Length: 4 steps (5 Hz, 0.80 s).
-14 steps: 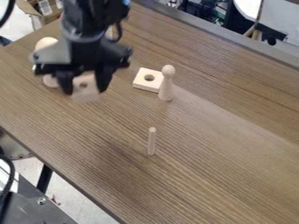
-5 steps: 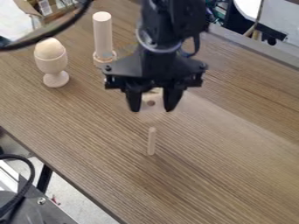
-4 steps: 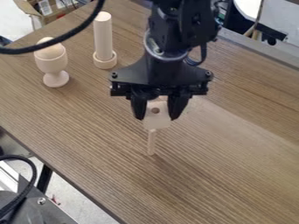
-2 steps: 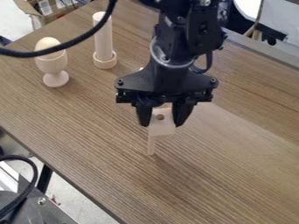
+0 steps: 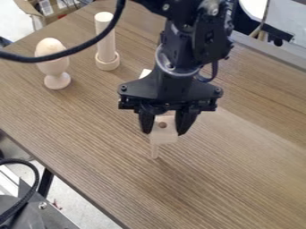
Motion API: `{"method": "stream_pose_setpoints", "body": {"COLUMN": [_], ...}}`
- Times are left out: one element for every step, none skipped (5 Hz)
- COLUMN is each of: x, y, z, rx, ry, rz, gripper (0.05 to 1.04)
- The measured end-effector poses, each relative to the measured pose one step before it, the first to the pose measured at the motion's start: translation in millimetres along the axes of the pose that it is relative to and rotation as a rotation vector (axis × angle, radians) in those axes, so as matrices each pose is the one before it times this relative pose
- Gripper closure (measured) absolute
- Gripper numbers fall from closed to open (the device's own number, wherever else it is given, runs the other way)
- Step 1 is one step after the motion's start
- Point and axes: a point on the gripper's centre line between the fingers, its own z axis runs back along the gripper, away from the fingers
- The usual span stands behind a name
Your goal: Put the cube with a hole on top of the cylinder block
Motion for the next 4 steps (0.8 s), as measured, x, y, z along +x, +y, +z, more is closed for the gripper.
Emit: {"method": "stream_pose_setpoints", "body": {"x": [-0.34,-1.67,0.17,-1.9], "y": [0.79,2.2,-0.23,0.44], "z": [-0.91,-2.5,-0.3,-4.34], "rx": [0.002,0.0091,-0.0024,0.0074], "ry": [-0.0011,0.0058,-0.0022,0.0081], "rz": [-0.0088,-0.0026,0.0019,-0.0096], "gripper": [0.528,0.528,0.528,0.528]}}
